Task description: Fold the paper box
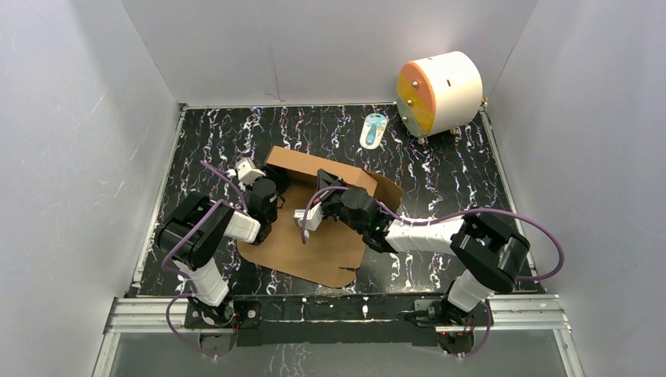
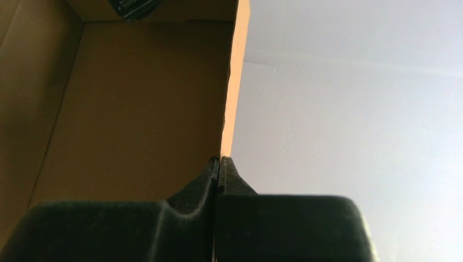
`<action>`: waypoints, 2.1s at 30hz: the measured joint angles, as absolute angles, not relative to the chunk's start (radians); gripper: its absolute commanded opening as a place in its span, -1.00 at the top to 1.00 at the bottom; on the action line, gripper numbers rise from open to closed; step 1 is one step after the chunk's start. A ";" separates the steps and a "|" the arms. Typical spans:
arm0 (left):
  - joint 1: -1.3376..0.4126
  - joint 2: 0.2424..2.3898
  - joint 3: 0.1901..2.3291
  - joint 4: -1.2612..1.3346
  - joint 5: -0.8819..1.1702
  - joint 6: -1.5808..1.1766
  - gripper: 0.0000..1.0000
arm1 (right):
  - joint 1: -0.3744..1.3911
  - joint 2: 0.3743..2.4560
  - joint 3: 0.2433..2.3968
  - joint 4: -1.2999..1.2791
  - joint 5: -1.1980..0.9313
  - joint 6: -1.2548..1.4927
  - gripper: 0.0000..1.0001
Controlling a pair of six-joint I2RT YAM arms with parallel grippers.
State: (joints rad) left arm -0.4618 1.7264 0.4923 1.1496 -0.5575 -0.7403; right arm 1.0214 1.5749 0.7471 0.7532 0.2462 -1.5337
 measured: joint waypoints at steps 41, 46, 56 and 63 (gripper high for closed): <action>-0.284 1.618 0.354 1.303 -0.173 -0.466 -0.27 | 1.023 1.570 0.746 0.750 0.195 -1.443 1.00; -0.279 1.599 0.355 1.320 -0.152 -0.463 -0.10 | 1.023 1.570 0.744 0.751 0.194 -1.442 1.00; -0.308 1.598 0.362 1.331 -0.182 -0.360 0.15 | 1.023 1.570 0.744 0.751 0.187 -1.436 1.00; -0.401 1.597 0.380 1.327 -0.374 -0.219 0.20 | 1.023 1.570 0.744 0.751 0.187 -1.435 1.00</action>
